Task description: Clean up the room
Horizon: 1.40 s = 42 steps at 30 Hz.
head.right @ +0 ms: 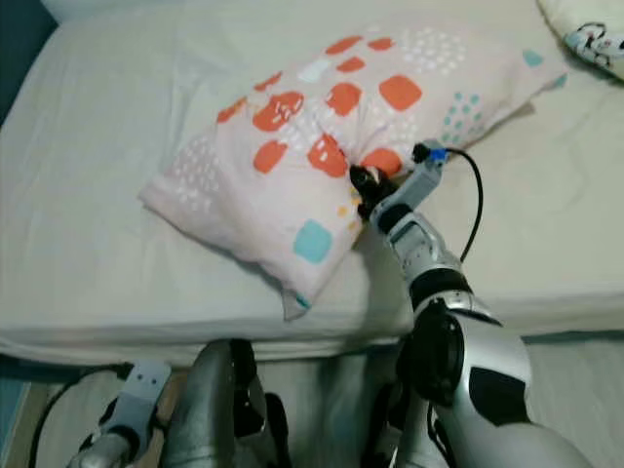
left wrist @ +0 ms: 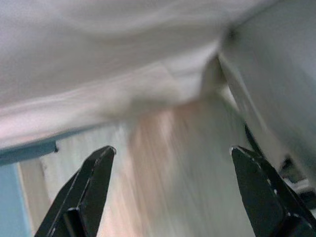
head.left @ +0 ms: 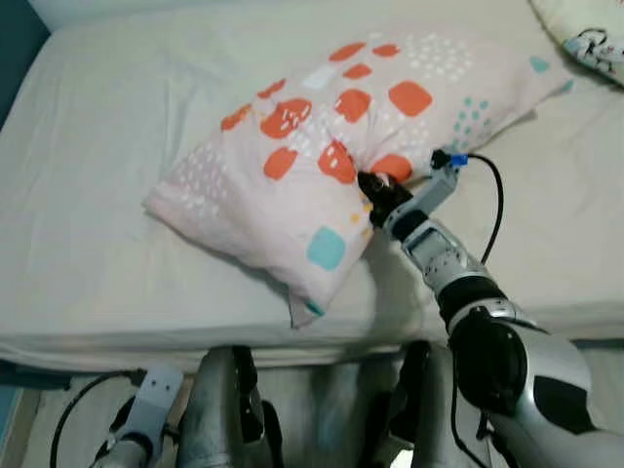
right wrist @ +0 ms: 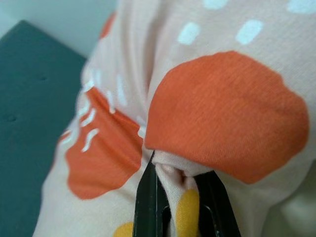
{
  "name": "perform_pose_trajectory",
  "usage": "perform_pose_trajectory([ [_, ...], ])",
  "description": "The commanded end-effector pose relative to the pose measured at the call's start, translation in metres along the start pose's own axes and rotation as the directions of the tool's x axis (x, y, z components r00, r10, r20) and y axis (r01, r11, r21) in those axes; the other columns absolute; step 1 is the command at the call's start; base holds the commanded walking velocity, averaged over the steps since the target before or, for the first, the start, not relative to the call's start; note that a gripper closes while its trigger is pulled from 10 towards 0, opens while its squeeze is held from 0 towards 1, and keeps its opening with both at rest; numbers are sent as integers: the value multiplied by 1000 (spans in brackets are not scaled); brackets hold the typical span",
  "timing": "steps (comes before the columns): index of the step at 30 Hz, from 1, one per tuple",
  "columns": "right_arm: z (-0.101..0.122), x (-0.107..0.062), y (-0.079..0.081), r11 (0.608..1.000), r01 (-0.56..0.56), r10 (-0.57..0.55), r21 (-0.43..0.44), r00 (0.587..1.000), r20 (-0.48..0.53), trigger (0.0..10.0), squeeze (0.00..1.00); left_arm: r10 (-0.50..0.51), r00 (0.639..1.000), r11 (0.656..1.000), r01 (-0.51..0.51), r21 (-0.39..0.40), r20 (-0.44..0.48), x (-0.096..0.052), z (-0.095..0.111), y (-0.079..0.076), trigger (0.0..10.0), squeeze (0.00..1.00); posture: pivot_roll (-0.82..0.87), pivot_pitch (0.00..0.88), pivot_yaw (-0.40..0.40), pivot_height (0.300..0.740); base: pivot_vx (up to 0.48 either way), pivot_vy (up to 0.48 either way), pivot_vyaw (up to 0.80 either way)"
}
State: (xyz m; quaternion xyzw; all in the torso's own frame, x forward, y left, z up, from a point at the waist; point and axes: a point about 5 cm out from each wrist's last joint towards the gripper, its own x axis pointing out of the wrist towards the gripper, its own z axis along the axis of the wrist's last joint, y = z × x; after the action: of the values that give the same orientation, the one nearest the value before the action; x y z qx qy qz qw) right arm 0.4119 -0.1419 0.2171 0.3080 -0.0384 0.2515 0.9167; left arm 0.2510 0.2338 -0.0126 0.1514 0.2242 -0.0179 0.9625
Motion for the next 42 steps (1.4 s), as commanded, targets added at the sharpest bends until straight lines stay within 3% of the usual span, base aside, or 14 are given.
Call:
perform_pose_trajectory([
  [1,-6,2,8,997,-78,78,-20,997,-7,0,0,71,996,997,-72,-24,-46,0,-4,16,10000,0,148,264,40,546,0,0,0],
  [5,-2,-3,8,991,-127,128,-30,991,25,0,0,214,974,973,-219,-68,-71,12,17,46,10000,0,116,215,28,565,0,0,0],
  [11,14,-2,22,972,-224,229,-67,971,74,0,0,252,963,963,-260,-78,-97,15,21,51,10000,0,86,168,23,585,-391,0,0],
  [14,25,0,34,953,-287,296,-96,950,101,0,0,248,965,963,-256,-82,-90,17,24,48,10000,0,80,154,18,595,-110,0,0],
  [15,34,1,45,938,-326,340,-120,932,122,0,0,237,966,965,-246,-91,-100,19,23,40,10000,0,71,131,11,604,0,0,0],
  [19,37,3,53,928,-348,365,-134,922,130,0,0,216,967,969,-229,-90,-131,18,17,32,10000,0,64,113,13,619,0,0,0],
  [31,13,-3,48,951,-288,299,-112,949,101,0,0,104,941,992,-120,-31,-321,-3,-36,-3,10000,0,57,90,19,662,0,0,0],
  [42,5,-7,50,949,-284,296,-136,953,71,0,0,44,902,997,-70,-44,-430,-20,-64,-16,10000,0,45,73,19,701,0,0,0],
])
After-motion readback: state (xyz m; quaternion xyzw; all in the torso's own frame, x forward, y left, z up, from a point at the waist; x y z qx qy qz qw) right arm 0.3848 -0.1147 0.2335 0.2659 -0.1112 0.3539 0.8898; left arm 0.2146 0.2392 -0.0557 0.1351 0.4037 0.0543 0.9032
